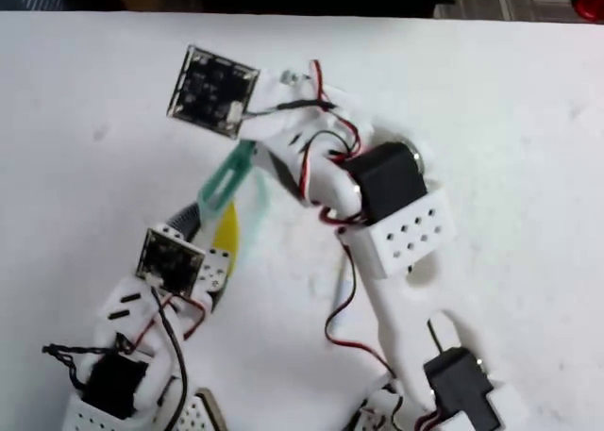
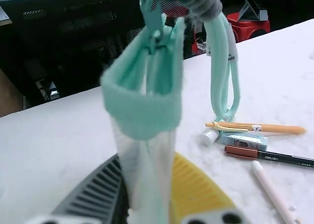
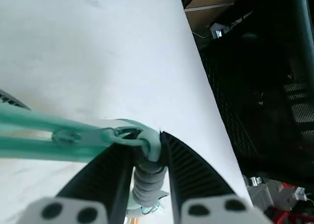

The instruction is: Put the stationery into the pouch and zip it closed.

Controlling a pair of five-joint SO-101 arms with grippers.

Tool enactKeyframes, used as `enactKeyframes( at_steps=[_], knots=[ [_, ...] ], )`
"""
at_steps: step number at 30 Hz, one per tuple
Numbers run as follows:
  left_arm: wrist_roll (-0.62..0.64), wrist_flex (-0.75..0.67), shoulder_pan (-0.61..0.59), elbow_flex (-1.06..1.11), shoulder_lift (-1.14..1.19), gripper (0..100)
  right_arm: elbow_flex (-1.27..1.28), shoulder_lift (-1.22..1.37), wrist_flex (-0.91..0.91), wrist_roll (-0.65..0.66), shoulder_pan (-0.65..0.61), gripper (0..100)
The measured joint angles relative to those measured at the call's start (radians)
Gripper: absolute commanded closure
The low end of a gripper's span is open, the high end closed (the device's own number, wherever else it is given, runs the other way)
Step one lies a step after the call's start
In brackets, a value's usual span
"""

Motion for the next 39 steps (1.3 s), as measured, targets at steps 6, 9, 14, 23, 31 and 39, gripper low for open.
enactKeyframes(
  at_steps=[6, 9, 14, 23, 31, 39],
  knots=[
    [0.002, 0.000, 0.000, 0.000, 0.000, 98, 0.002, 0.003, -0.018, 0.000, 0.041, 98.2],
    [0.002, 0.000, 0.000, 0.000, 0.000, 98, 0.002, 0.028, -0.032, 0.000, 0.055, 98.2],
    [0.002, 0.000, 0.000, 0.000, 0.000, 98, 0.002, 0.084, -0.054, -0.003, 0.097, 98.2],
    [-0.003, 0.006, 0.012, 0.000, 0.000, 98, 0.002, 0.092, -0.077, -0.009, 0.133, 98.2],
    [-0.003, 0.006, 0.012, 0.000, 0.000, 98, 0.002, 0.094, -0.078, -0.009, 0.133, 97.4],
    [-0.003, 0.006, 0.014, 0.000, 0.000, 98, 0.000, 0.052, 0.035, -0.011, 0.138, 74.4]
  ],
)
